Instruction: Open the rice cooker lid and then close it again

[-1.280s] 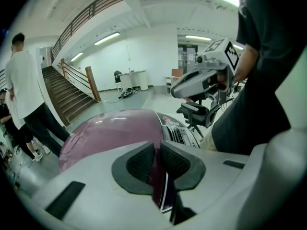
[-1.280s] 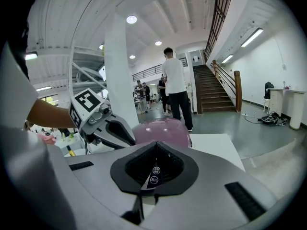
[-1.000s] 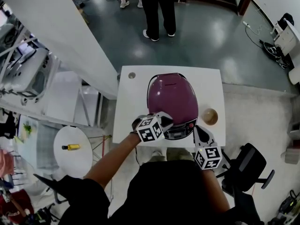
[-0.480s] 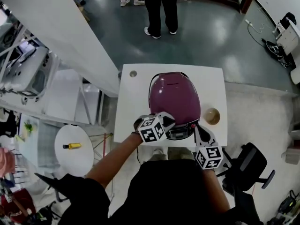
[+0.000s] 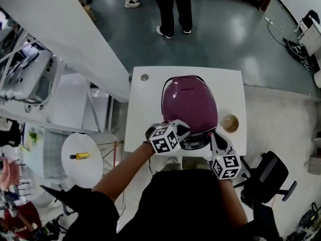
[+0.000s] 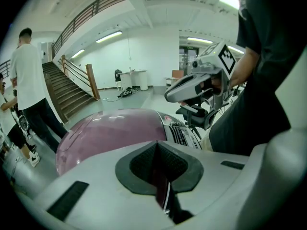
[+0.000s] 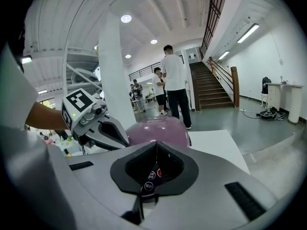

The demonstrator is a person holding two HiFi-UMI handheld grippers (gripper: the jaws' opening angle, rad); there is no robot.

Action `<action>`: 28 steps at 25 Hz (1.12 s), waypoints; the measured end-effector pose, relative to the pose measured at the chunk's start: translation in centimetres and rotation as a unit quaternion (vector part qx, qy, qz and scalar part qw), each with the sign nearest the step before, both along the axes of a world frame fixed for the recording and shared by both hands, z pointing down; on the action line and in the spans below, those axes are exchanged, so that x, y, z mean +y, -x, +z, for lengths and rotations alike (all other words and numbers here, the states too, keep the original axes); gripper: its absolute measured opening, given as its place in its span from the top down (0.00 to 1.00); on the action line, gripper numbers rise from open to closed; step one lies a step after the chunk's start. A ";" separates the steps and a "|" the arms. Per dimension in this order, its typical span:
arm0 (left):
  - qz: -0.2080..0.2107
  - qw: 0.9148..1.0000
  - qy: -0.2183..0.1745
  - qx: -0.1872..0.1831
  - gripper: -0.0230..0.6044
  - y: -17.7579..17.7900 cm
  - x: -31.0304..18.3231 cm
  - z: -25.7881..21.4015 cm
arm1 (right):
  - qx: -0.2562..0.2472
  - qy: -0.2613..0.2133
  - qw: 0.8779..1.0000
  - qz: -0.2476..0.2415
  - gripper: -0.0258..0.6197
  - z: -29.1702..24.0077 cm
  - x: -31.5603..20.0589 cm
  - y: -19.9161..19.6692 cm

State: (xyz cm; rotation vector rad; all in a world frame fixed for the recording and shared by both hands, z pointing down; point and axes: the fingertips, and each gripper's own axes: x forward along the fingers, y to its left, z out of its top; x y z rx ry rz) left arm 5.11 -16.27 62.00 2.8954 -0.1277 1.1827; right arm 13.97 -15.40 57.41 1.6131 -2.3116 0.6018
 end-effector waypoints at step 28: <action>0.003 0.992 0.022 -0.126 0.96 -0.3 0.0 0.6 | -0.010 0.037 0.999 -0.025 0.96 2.1 -2.0 -0.4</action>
